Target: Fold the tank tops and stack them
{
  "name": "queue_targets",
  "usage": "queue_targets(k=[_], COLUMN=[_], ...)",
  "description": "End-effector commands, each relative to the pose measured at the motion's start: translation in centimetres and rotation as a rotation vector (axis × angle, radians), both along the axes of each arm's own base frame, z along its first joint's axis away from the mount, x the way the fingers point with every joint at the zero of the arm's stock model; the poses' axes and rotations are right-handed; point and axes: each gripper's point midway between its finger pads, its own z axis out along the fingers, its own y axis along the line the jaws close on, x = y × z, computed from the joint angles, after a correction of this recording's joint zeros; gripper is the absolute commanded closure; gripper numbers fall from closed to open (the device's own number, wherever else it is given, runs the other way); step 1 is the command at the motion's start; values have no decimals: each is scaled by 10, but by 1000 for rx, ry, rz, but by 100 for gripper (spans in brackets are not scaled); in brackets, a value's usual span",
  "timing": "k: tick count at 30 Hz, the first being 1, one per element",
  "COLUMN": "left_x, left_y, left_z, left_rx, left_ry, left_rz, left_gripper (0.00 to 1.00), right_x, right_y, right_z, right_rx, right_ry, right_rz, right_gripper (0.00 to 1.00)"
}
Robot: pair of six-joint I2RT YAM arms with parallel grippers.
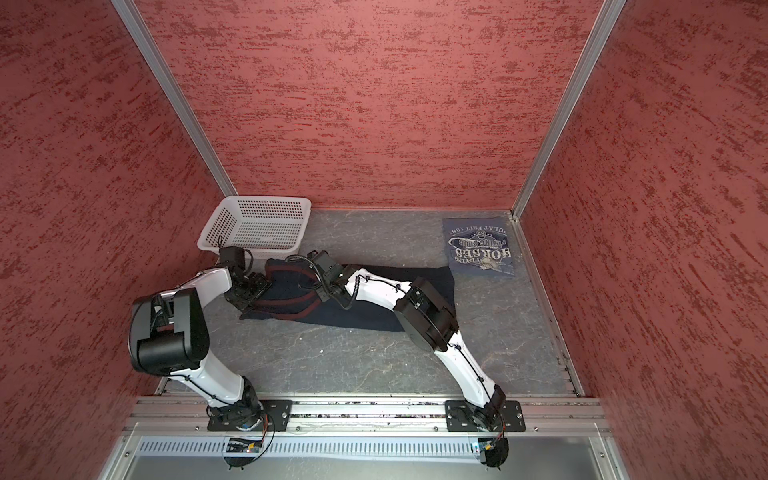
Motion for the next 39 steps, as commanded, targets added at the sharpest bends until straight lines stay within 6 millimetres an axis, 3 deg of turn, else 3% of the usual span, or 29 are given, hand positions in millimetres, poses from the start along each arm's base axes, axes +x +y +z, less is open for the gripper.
queue_targets(k=[1,6,11,19,25,31,39], left_x=[-8,-5,1,16,23,30,32], left_y=[6,4,-1,-20,-22,-27,-45], left_z=[-12,-7,11,52,60,48,53], left_rx=[14,2,-22,-141,-202,-317,-401], left_ry=[46,31,-19,-156,-190,-205,-242], left_rz=[2,-6,-22,-54,-43,-9,-45], left_gripper=[19,14,3,0,0,1,0], right_x=[13,16,20,14,11,14,14], right_y=[-2,-3,-2,6,8,1,-15], right_z=[3,-17,-21,6,22,25,34], right_rx=[0,-40,-54,9,78,86,102], right_ry=[-17,-4,2,37,76,76,61], right_rz=[-27,-23,-26,20,39,17,-25], right_gripper=[100,93,78,51,36,33,29])
